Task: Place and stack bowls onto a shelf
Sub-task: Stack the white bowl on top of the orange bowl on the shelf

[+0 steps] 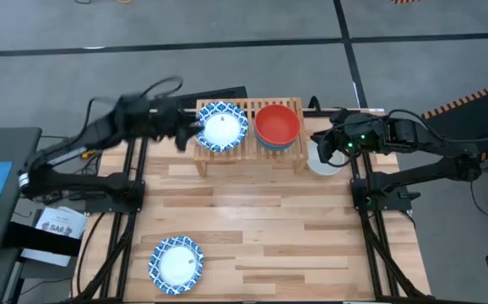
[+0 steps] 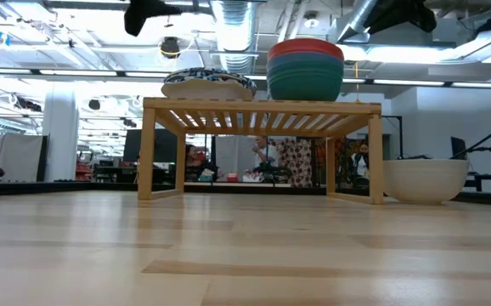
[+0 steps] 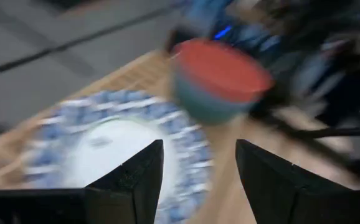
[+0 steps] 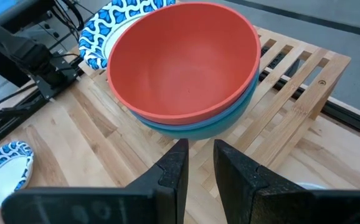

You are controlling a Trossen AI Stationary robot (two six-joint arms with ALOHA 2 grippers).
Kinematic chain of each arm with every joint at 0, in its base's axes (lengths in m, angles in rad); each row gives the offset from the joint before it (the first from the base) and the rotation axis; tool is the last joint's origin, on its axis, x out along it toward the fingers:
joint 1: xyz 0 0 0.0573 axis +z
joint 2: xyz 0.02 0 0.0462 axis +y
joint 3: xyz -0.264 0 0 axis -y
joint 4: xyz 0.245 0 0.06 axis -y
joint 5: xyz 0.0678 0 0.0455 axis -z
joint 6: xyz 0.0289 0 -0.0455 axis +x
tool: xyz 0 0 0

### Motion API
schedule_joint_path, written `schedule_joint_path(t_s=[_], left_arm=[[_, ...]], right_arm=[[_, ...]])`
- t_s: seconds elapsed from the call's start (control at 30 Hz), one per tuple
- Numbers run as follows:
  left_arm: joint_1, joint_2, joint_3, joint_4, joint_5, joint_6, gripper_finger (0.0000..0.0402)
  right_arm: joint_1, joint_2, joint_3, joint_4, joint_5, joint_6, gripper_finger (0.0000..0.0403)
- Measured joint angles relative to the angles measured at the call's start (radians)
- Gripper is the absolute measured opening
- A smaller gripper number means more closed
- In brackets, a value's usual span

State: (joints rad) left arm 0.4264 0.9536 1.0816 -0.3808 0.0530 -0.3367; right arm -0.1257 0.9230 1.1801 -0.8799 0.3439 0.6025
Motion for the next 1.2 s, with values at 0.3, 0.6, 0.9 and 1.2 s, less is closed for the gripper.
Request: schedule_joint_path(t_s=[0.3, 0.6, 0.9, 1.2], left_arm=[[-0.126, -0.266, -0.340, 0.451, -0.097, -0.035, 0.0184], [-0.126, -0.296, -0.343, 0.443, -0.137, -0.053, 0.0184], [-0.126, -0.295, -0.343, 0.443, -0.171, -0.053, 0.0184], [-0.126, -0.295, -0.343, 0.443, -0.171, -0.060, 0.0184]], right_arm=[[0.000, 0.000, 0.001, -0.080, -0.033, 0.136, 0.0101], [0.120, 0.011, -0.203, -0.310, -0.085, 0.516, 0.0019], [0.122, 0.020, -0.455, -0.250, -0.018, 0.733, 0.0016], [0.033, 0.059, -0.550, -0.128, 0.024, 0.514, 0.0016]])
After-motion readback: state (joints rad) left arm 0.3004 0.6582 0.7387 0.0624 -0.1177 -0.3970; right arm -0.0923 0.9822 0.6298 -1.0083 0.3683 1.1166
